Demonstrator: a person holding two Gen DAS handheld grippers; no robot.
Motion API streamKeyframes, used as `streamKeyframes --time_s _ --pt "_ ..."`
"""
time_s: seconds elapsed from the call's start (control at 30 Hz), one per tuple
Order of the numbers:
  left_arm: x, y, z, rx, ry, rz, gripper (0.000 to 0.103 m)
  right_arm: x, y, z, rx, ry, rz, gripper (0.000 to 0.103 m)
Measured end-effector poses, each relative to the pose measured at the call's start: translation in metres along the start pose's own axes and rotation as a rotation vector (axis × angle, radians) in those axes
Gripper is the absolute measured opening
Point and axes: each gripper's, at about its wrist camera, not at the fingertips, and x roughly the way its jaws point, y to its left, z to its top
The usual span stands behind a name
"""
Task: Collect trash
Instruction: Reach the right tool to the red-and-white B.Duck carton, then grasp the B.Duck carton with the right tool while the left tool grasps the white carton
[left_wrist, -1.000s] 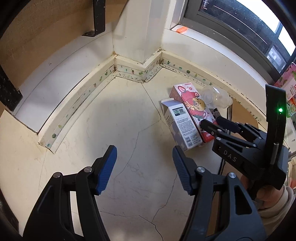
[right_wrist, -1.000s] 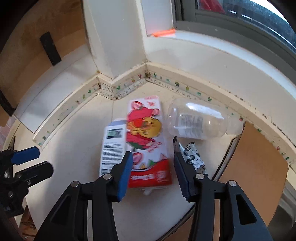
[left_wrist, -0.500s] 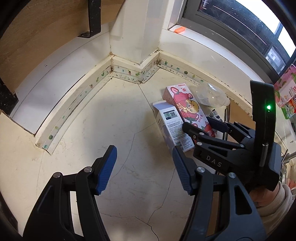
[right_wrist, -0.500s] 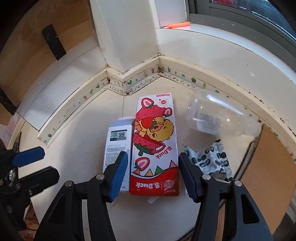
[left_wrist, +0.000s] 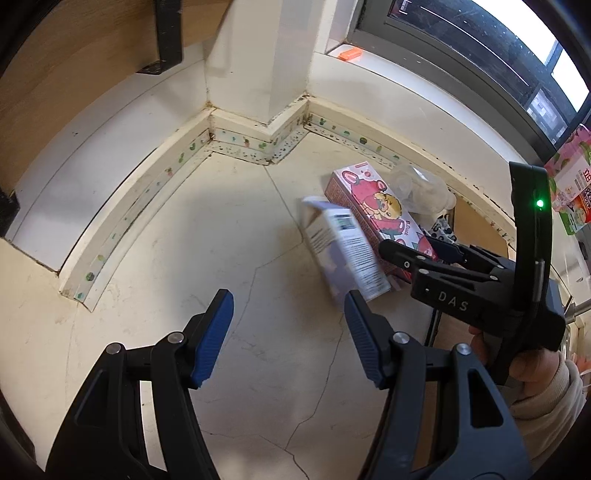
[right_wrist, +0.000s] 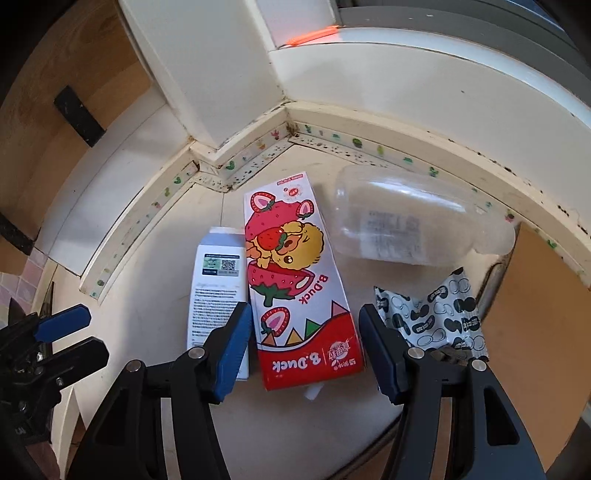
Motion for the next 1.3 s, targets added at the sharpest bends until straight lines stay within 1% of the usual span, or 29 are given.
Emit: streamKeyframes --time_s 0.1,0.3,0.47,0.57,0.7,0.77,0.9,0.97,1.0,1.07,1.1,1.2,1.3 --pt "0.005 -0.006 0.002 0.006 0.007 -0.012 0.060 -0.001 -0.002 -0.002 -0.023 -0.022 -0.020 0.057" --pt "0.017 -0.016 0.007 0.006 0.021 -0.032 0.060 0.002 0.006 -0.007 -0.115 -0.034 -0.090 0.055" --pt "0.032 -0.024 0.014 -0.025 0.050 -0.069 0.060 0.000 0.008 -0.012 -0.150 -0.061 -0.113 0.052" --pt "0.043 -0.033 0.016 -0.034 0.077 -0.085 0.060 -0.004 0.006 -0.015 -0.141 -0.078 -0.115 0.052" --pt "0.061 -0.045 0.018 -0.035 0.114 -0.082 0.060 -0.013 0.001 -0.020 -0.126 -0.106 -0.101 0.052" --pt "0.068 -0.050 0.018 -0.034 0.128 -0.077 0.060 -0.016 0.001 -0.022 -0.139 -0.112 -0.110 0.052" --pt "0.082 -0.057 0.017 -0.023 0.147 -0.035 0.060 -0.019 0.001 -0.029 -0.153 -0.110 -0.120 0.052" --pt "0.086 -0.055 0.015 -0.025 0.150 -0.027 0.060 -0.020 0.000 -0.032 -0.149 -0.107 -0.119 0.052" --pt "0.087 -0.054 0.014 -0.030 0.150 -0.025 0.053 -0.021 -0.001 -0.034 -0.148 -0.107 -0.120 0.052" --pt "0.089 -0.052 0.012 -0.041 0.151 -0.029 0.042 -0.022 -0.002 -0.037 -0.150 -0.103 -0.120 0.052" --pt "0.089 -0.050 0.011 -0.048 0.145 -0.031 0.040 -0.022 -0.002 -0.039 -0.150 -0.102 -0.122 0.052" --pt "0.085 -0.044 0.007 -0.051 0.119 -0.005 0.035 -0.025 -0.003 -0.041 -0.145 -0.102 -0.122 0.052" --pt "0.076 -0.037 0.002 -0.063 0.101 0.005 0.033 -0.029 -0.002 -0.044 -0.137 -0.103 -0.121 0.052"
